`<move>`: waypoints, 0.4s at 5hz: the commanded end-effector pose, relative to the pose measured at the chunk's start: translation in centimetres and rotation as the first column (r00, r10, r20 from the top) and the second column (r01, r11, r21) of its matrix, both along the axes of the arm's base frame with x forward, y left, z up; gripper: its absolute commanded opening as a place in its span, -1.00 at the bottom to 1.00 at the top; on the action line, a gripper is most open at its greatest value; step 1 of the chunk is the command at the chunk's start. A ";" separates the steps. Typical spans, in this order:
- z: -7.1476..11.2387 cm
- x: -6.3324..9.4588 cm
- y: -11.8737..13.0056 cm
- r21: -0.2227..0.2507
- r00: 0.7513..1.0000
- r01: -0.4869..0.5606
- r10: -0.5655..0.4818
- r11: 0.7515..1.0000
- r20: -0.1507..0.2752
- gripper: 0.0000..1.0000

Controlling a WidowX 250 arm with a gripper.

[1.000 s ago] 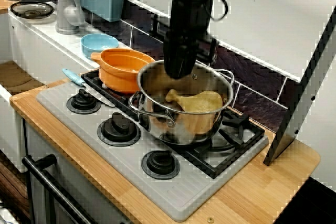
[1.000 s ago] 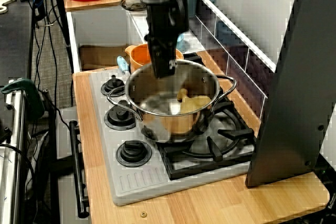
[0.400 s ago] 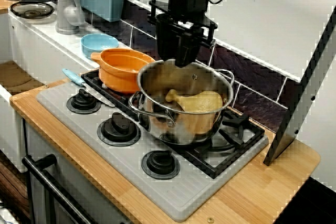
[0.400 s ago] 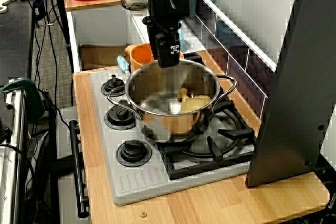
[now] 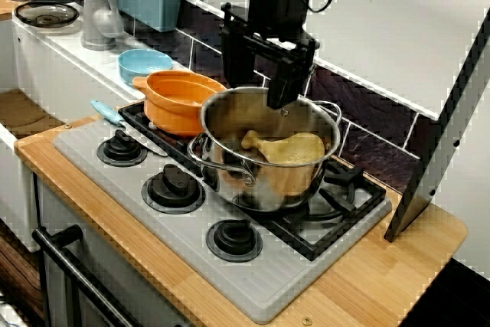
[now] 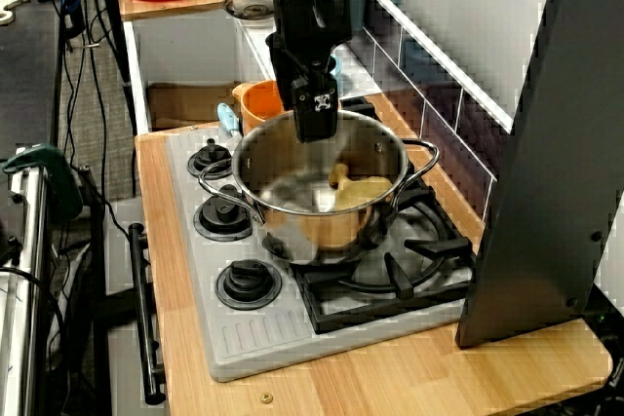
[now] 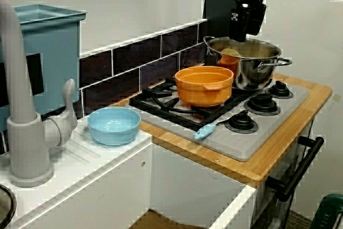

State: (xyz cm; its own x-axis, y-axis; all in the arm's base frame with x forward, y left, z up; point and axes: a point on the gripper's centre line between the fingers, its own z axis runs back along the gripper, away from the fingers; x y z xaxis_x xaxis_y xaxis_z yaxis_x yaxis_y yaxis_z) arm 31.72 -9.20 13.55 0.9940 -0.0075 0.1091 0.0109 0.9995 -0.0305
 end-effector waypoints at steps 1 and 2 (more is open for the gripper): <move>1.2 -0.1 0.2 -0.002 0.997 0.032 -0.032 0.999 0.064 1.00; 0.5 0.3 -0.7 0.004 0.994 0.080 -0.080 0.997 0.070 1.00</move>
